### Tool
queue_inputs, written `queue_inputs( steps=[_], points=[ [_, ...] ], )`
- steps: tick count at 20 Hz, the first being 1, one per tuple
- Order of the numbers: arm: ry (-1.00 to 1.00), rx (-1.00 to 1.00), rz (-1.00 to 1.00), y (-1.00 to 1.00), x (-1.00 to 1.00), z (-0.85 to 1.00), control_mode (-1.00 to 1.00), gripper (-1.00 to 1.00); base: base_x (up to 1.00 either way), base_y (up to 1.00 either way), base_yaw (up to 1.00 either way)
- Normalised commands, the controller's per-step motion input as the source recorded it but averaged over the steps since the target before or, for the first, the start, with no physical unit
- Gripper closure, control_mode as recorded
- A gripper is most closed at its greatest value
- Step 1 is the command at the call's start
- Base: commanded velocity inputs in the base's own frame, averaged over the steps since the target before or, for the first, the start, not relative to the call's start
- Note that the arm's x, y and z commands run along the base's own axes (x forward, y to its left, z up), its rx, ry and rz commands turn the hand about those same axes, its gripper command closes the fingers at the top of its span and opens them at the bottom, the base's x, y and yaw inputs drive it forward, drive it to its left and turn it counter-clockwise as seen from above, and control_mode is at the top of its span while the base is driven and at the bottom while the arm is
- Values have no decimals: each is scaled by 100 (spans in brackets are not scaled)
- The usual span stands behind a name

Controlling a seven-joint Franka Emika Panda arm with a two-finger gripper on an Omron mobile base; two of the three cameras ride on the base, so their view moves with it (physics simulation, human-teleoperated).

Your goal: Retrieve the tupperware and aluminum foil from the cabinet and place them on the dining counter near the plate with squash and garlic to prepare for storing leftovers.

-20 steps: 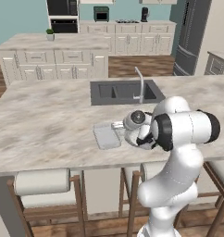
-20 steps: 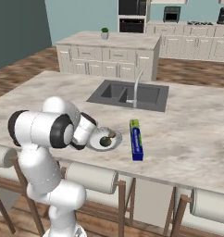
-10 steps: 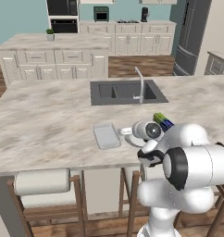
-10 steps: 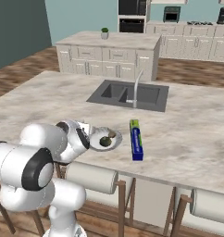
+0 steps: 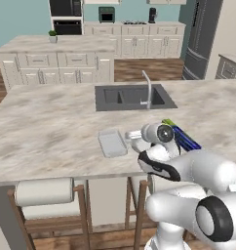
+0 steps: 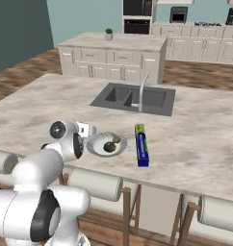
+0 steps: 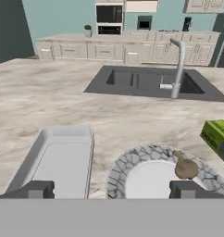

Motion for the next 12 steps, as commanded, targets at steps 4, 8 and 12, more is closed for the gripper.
queue_inputs(
  steps=[4, 8, 12],
  points=[
    [40, -10, 0, -12, -33, 100, -100, -100, 0, 0, 0],
    [42, -10, 0, -13, -70, 100, -100, -100, 0, 0, 0],
    [14, -4, 0, -36, -100, 72, -100, -100, 0, 0, 0]
  ],
)
